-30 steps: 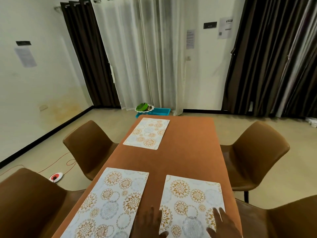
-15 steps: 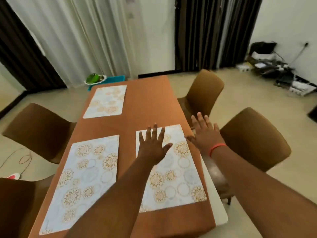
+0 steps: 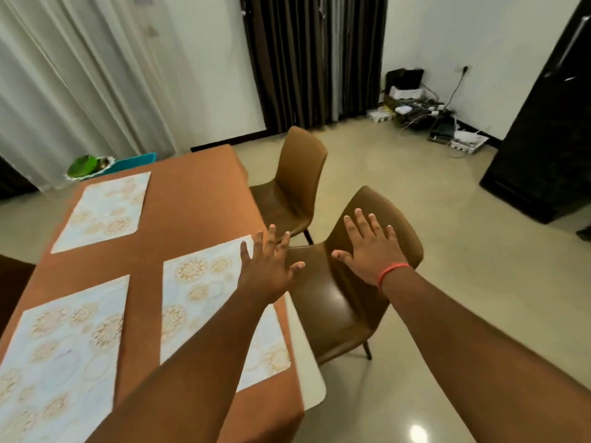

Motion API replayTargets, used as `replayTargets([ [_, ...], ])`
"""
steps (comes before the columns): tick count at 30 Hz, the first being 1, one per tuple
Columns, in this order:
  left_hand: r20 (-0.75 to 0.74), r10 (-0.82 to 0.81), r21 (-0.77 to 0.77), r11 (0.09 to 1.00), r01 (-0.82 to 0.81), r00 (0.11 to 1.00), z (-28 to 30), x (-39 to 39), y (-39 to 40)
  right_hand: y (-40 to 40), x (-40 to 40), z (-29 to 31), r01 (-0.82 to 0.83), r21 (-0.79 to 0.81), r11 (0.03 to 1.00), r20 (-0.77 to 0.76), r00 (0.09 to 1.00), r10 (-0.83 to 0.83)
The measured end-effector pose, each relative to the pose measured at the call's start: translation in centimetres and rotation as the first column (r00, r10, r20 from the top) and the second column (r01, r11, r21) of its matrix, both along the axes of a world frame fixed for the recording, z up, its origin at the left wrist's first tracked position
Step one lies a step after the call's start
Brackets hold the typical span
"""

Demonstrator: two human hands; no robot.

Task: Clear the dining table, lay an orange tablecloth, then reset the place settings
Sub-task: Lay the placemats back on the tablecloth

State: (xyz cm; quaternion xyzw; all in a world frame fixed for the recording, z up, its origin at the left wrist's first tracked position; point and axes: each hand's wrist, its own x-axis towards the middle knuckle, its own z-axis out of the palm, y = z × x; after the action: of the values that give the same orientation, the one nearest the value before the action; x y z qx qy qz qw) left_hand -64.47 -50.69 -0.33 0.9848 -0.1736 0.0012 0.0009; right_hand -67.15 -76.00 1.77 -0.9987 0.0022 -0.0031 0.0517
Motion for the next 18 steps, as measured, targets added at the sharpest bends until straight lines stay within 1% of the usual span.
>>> replayTargets([
  [3,0.005,-0.004,-0.009,1.000,0.004,1.000,0.5,1.8,-9.7,-9.0,0.8,0.7,0.027,0.000,1.000,0.008,1.000,-0.027],
  [7,-0.037,-0.056,-0.040,0.998,0.054,0.998,0.0,2.9,-22.4,-20.6,0.9,1.0,0.033,-0.026,0.999,-0.047,0.998,-0.034],
  [10,-0.093,-0.043,-0.107,0.994,0.033,0.995,-0.2,3.7,-30.6,-28.8,2.1,0.8,0.038,-0.052,0.998,-0.082,0.996,-0.043],
  [12,-0.119,-0.041,-0.111,0.993,0.028,0.992,-0.7,4.5,-33.5,-32.0,3.5,0.6,0.035,-0.049,0.998,-0.111,0.993,-0.040],
  [14,-0.125,-0.007,-0.076,0.997,-0.002,0.992,-1.4,6.1,-35.1,-33.8,6.0,0.0,0.000,-0.057,0.998,-0.119,0.993,-0.006],
  [18,-0.149,0.068,-0.036,0.997,-0.074,0.987,-3.1,10.1,-36.4,-34.5,11.3,-1.3,-0.055,-0.032,0.998,-0.122,0.991,0.051],
])
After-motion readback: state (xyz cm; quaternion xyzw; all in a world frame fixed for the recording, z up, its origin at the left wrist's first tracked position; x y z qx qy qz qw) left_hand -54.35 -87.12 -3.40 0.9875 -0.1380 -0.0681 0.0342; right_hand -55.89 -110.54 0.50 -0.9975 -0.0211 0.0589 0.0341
